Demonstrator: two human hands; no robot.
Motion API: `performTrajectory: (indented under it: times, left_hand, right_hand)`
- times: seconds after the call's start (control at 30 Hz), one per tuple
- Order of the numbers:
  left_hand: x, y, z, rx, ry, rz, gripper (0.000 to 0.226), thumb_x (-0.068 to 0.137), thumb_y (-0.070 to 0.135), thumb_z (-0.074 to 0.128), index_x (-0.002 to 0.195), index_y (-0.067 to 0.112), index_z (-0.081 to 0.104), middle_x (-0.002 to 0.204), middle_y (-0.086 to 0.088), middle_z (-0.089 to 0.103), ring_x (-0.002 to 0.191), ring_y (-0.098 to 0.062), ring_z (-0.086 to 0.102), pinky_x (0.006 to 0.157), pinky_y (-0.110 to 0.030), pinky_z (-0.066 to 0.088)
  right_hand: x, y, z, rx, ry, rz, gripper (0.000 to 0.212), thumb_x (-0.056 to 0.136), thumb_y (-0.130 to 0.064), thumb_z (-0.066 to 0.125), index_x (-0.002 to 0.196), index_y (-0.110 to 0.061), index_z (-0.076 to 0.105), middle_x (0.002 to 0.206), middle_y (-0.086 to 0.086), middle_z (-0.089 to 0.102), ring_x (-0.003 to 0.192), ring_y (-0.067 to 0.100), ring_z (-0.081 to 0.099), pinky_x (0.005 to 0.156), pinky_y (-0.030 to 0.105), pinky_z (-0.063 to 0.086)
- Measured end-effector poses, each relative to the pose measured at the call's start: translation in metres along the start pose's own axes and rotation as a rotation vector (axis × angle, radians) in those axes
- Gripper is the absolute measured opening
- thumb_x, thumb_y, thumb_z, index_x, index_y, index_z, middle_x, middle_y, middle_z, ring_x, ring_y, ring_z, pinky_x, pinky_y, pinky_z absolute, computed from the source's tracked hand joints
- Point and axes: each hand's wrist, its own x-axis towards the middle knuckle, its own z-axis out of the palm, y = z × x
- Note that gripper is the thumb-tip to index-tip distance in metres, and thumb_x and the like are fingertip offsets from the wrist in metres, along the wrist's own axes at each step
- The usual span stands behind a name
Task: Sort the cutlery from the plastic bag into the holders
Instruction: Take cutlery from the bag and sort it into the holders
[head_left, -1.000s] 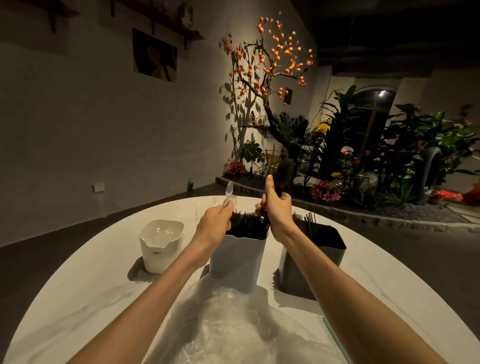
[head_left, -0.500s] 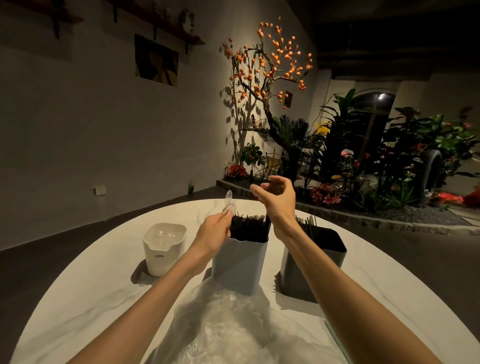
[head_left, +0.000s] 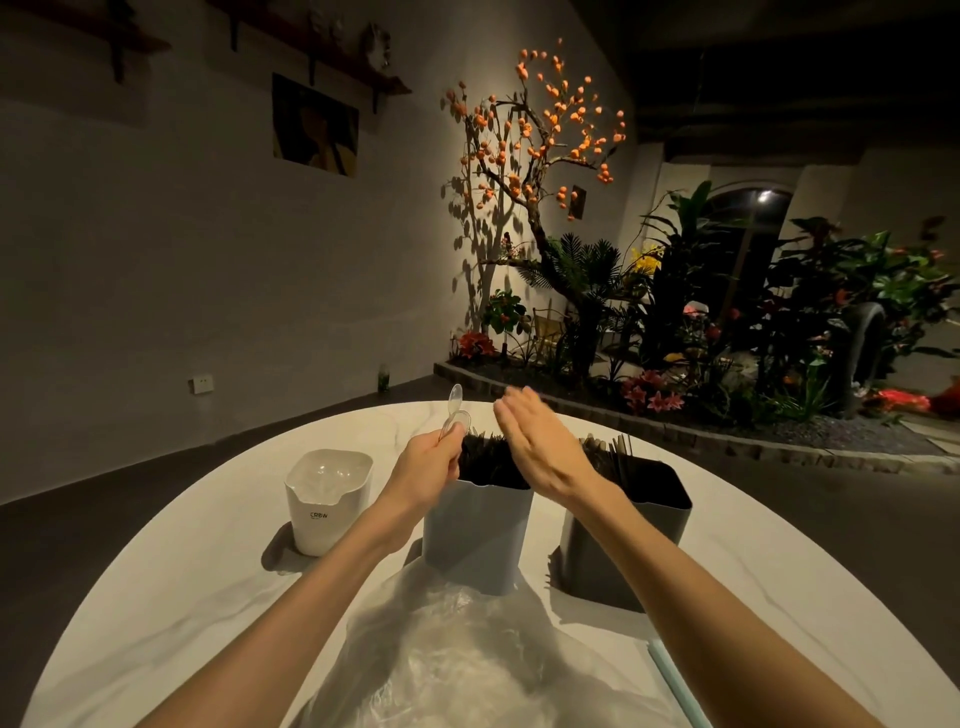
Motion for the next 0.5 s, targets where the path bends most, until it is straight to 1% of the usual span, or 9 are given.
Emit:
performTrajectory:
  times: [0.07,0.13,0.2,0.23,0.27,0.33,0.4,0.43,0.5]
  left_hand:
    - [0.001,0.000,0.000,-0.016,0.011,0.008,0.046,0.107,0.039,0.042,0.067,0.016,0.044,0.049,0.010,0.039,0.051,-0.007,0.032,0.046,-0.016,0.028]
    - [0.000,0.000,0.001,0.002,0.049,0.029,0.044,0.107,0.035,0.043,0.070,0.013,0.054,0.052,0.006,0.043,0.054,-0.009,0.037,0.052,-0.020,0.031]
    - [-0.006,0.003,0.001,0.019,0.060,0.034,0.041,0.107,0.033,0.043,0.078,0.012,0.062,0.055,0.003,0.045,0.053,-0.009,0.039,0.051,-0.020,0.033]
    - [-0.010,0.005,0.000,0.001,0.029,0.016,0.040,0.108,0.033,0.042,0.083,0.011,0.064,0.054,0.003,0.044,0.049,-0.007,0.038,0.046,-0.018,0.031]
    - [-0.015,0.006,-0.002,-0.043,-0.032,-0.015,0.039,0.108,0.034,0.041,0.090,0.009,0.064,0.053,0.004,0.043,0.046,-0.006,0.035,0.041,-0.017,0.028]
    - [-0.024,0.011,-0.008,-0.175,-0.186,-0.060,0.038,0.108,0.037,0.041,0.101,0.006,0.062,0.055,0.004,0.038,0.045,-0.007,0.028,0.040,-0.019,0.021]
    - [-0.031,0.014,-0.014,-0.246,-0.292,-0.065,0.036,0.107,0.038,0.043,0.103,0.007,0.061,0.060,0.004,0.033,0.049,-0.008,0.024,0.042,-0.021,0.018]
    - [-0.035,0.016,-0.018,-0.242,-0.321,-0.059,0.034,0.107,0.037,0.043,0.103,0.007,0.060,0.061,0.004,0.032,0.050,-0.008,0.023,0.043,-0.021,0.018]
    - [-0.043,0.018,-0.022,-0.229,-0.356,-0.044,0.031,0.108,0.032,0.041,0.105,0.007,0.060,0.062,0.004,0.032,0.051,-0.008,0.023,0.044,-0.020,0.019]
  right_hand:
    - [-0.008,-0.001,0.003,-0.016,-0.121,0.006,0.060,0.109,-0.043,0.018,0.142,-0.004,0.048,0.152,0.015,0.044,0.147,0.026,0.030,0.121,0.035,0.016]
    - [-0.011,0.001,0.004,-0.047,-0.198,0.038,0.060,0.108,-0.045,0.014,0.149,-0.009,0.040,0.159,0.012,0.035,0.152,0.025,0.018,0.123,0.042,0.010]
    - [-0.011,0.003,0.002,-0.056,-0.176,0.028,0.059,0.108,-0.047,0.013,0.155,-0.016,0.030,0.164,0.005,0.023,0.154,0.020,0.009,0.125,0.045,0.006]
    - [-0.012,0.001,0.002,-0.005,-0.103,0.021,0.058,0.107,-0.049,0.015,0.155,-0.019,0.030,0.164,0.002,0.024,0.154,0.018,0.011,0.126,0.044,0.008]
    - [-0.014,-0.003,0.002,0.092,0.014,0.000,0.056,0.107,-0.050,0.021,0.152,-0.022,0.037,0.161,0.000,0.032,0.151,0.015,0.021,0.125,0.043,0.015]
    - [-0.016,-0.019,-0.004,0.414,0.207,-0.067,0.046,0.102,-0.053,0.037,0.136,-0.029,0.056,0.140,-0.006,0.057,0.130,0.008,0.050,0.113,0.040,0.040]
    - [-0.018,-0.038,-0.016,0.626,0.145,-0.116,0.041,0.095,-0.057,0.052,0.128,-0.034,0.061,0.115,-0.010,0.067,0.104,0.005,0.062,0.091,0.030,0.054]
    - [-0.019,-0.045,-0.021,0.585,0.084,-0.152,0.041,0.093,-0.056,0.057,0.127,-0.035,0.062,0.108,-0.011,0.069,0.096,0.005,0.064,0.082,0.025,0.055]
    - [-0.021,-0.054,-0.028,0.452,0.062,-0.214,0.035,0.091,-0.051,0.065,0.120,-0.030,0.069,0.101,-0.011,0.071,0.089,0.004,0.066,0.072,0.020,0.055]
